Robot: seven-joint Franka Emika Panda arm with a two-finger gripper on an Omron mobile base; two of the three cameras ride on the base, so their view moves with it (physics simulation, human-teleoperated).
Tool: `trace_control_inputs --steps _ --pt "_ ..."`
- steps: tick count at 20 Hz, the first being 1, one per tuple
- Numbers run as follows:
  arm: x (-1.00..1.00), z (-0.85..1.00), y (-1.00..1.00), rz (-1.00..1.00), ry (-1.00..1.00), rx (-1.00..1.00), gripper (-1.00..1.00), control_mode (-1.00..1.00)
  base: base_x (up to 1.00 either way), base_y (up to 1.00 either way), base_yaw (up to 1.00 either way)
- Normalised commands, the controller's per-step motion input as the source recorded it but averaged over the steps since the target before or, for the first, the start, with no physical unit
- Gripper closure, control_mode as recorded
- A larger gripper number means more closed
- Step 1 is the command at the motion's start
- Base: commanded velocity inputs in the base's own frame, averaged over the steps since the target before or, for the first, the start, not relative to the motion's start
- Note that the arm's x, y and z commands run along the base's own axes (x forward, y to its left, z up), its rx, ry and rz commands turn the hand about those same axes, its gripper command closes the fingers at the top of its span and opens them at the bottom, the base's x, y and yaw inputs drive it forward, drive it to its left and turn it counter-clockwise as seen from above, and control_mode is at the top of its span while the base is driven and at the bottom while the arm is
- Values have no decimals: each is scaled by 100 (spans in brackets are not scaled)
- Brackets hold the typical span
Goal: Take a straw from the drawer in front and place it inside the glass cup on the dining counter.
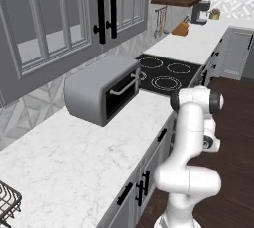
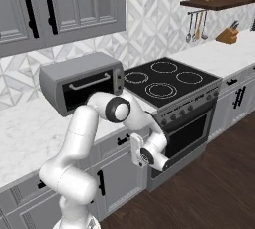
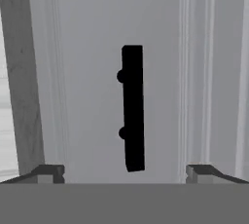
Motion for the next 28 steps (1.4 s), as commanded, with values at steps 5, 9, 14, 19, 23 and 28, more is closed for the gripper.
trace_control_inputs --steps 5,9,14,19,23,28 --pt "62 -21 0 0 2 6 -100 -100 0 0 0" --pt "34 -35 0 3 2 1 -100 -100 0 0 0" --pt "31 -19 3 6 0 8 -100 -100 0 0 0" --pt "4 0 20 5 0 6 -100 -100 0 0 0" --pt "9 0 27 6 1 5 -100 -100 0 0 0" --pt "0 6 16 9 1 1 -100 -100 0 0 0"
